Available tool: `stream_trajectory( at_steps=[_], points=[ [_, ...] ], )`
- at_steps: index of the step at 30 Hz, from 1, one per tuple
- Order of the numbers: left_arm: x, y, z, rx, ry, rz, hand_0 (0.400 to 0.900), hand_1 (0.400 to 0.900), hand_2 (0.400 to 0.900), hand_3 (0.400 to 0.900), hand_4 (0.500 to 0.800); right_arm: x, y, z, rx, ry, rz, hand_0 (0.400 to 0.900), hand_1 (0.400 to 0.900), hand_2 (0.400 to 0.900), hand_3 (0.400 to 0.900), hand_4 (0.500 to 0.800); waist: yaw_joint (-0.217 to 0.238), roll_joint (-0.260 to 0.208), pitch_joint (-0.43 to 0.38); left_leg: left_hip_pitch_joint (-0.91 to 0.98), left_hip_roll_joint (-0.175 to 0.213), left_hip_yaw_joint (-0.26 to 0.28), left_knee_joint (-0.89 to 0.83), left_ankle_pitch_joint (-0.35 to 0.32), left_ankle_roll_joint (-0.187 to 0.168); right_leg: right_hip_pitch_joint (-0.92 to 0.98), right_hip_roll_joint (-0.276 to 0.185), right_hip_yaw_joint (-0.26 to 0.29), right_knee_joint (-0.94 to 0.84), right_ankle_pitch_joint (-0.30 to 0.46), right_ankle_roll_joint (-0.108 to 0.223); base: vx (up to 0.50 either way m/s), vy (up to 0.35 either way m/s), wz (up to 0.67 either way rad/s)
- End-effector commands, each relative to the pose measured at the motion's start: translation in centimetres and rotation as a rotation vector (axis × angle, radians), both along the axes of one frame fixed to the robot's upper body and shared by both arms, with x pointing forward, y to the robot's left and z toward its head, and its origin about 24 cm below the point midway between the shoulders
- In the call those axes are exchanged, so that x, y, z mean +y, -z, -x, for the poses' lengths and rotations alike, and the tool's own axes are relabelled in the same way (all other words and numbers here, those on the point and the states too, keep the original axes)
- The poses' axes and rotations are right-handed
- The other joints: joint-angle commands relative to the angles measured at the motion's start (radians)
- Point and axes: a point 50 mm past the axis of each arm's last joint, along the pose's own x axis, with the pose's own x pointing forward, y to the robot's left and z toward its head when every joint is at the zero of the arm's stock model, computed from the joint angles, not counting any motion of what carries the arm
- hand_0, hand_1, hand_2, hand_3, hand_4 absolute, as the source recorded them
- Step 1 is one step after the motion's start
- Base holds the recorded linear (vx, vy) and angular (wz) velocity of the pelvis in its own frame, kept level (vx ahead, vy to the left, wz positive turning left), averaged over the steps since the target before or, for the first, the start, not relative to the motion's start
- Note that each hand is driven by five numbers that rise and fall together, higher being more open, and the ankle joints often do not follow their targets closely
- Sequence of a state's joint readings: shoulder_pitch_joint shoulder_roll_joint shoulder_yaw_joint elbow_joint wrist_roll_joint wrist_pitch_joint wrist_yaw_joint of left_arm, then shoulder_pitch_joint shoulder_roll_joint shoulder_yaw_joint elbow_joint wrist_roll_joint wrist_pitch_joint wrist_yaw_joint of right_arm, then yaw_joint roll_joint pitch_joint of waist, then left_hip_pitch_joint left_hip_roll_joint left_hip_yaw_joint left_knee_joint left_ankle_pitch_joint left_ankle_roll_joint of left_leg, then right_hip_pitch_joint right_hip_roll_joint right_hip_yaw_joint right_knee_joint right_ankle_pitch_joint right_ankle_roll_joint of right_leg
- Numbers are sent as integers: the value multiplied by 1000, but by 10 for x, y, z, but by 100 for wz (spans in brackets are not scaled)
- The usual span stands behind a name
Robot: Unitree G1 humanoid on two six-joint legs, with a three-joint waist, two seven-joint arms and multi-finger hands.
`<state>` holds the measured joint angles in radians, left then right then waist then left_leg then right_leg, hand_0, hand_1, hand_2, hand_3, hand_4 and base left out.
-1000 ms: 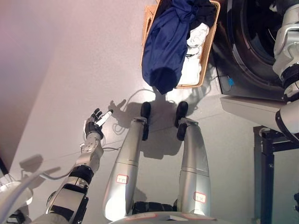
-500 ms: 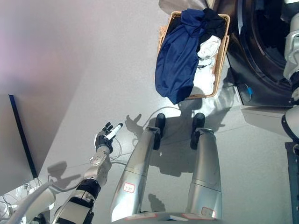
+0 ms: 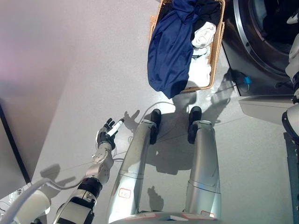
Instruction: Put the clothes in the basket into the washing machine.
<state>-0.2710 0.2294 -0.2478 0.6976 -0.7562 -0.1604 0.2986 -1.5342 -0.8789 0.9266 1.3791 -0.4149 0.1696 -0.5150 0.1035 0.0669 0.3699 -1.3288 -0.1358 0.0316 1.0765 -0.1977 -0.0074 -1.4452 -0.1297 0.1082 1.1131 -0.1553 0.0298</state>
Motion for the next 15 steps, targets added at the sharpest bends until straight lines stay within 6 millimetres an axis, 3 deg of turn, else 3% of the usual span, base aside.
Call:
stream_trajectory(
  at_steps=[1,5,11,15],
  points=[
    [32,-2,8,-22,-122,-66,900,900,900,900,800,-11,-39,23,-205,38,16,900,900,900,900,800,-4,12,12,66,6,-3,-85,-18,-20,46,29,-48,60,-133,4,0,0,0],
    [33,-1,8,-13,-128,-76,900,900,900,900,800,15,-35,10,-265,-86,26,900,900,900,900,800,-5,10,11,92,11,-8,-109,-7,-18,71,32,-48,41,-124,5,-20,7,-4],
    [31,7,11,24,-142,-69,900,900,900,900,800,91,-25,-13,-369,-476,-27,900,900,900,900,800,-14,12,21,200,19,-18,-199,12,-9,187,40,-46,-53,-99,6,-31,24,-10],
    [33,16,13,82,-160,-63,900,900,900,900,800,130,-1,-23,-339,-672,-133,900,900,900,900,800,-24,12,29,301,16,-23,-270,24,-5,296,39,-41,-124,-85,6,-39,48,-11]
  ],
)
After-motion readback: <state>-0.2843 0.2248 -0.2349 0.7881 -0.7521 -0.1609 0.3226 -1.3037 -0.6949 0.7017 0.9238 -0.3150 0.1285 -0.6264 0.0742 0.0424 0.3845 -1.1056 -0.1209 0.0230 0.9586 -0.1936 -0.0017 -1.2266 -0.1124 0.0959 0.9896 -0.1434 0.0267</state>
